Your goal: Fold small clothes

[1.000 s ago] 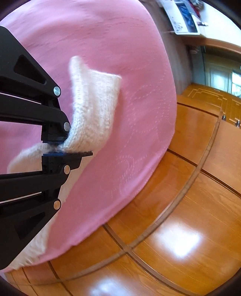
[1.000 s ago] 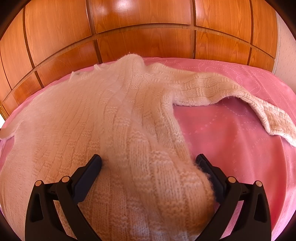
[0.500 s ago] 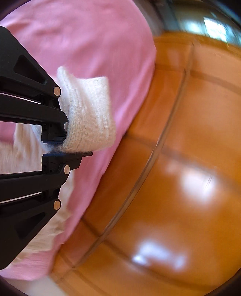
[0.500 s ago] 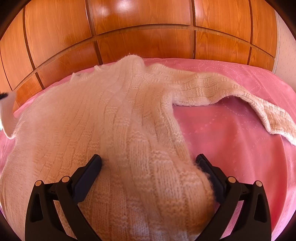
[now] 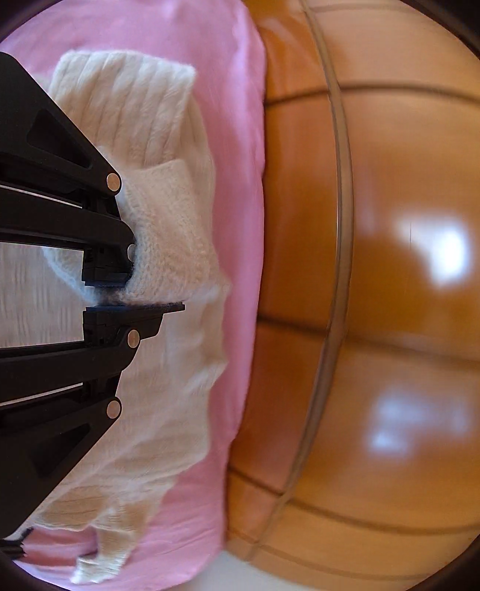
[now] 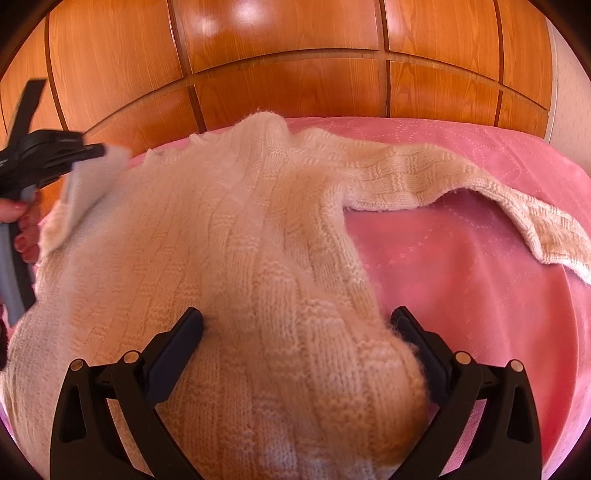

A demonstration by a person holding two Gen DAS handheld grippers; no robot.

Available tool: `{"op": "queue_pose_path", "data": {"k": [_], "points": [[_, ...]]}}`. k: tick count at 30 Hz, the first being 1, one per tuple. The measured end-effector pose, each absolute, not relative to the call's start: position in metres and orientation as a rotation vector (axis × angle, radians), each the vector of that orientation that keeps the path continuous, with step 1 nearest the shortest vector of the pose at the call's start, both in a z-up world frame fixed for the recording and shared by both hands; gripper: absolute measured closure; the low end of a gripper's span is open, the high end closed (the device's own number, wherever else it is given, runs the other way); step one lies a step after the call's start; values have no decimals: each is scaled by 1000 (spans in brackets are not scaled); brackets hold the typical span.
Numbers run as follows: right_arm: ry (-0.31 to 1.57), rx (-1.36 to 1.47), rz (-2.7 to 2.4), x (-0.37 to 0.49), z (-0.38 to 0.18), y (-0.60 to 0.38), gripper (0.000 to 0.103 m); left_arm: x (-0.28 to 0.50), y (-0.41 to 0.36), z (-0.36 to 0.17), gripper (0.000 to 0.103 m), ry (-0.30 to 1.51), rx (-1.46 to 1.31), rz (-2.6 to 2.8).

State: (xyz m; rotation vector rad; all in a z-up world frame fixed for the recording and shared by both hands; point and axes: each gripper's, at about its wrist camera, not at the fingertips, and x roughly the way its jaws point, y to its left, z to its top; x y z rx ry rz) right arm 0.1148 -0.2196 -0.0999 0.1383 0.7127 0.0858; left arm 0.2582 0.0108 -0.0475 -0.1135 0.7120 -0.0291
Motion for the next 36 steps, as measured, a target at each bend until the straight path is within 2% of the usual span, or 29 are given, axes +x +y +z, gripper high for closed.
{"op": "queue_pose_path", "data": {"k": [5, 6, 7, 8, 9, 17, 24, 29, 33, 36], "points": [[712, 143, 89, 115, -101, -220, 2, 271, -30, -70, 98, 764, -40, -45], [711, 145, 91, 115, -101, -221, 2, 272, -34, -73, 91, 768, -28, -49], [711, 147, 92, 115, -101, -221, 2, 272, -41, -79, 82, 781, -10, -63], [710, 149, 94, 115, -101, -221, 2, 270, -44, -84, 52, 794, -6, -84], [709, 150, 95, 115, -102, -221, 2, 267, -49, -88, 28, 815, -15, -129], [706, 157, 98, 116, -102, -222, 2, 232, -50, -93, 26, 794, -86, -294], [705, 159, 100, 116, -102, -222, 2, 249, -59, -75, 26, 796, -113, -275], [704, 162, 101, 116, -102, -223, 2, 244, -94, -68, 22, 798, -4, -361], [703, 163, 102, 116, -102, -222, 2, 219, -113, -75, 22, 763, 212, -416], [704, 165, 103, 116, -101, -222, 2, 207, -99, -75, 22, 720, 252, -371]]}}
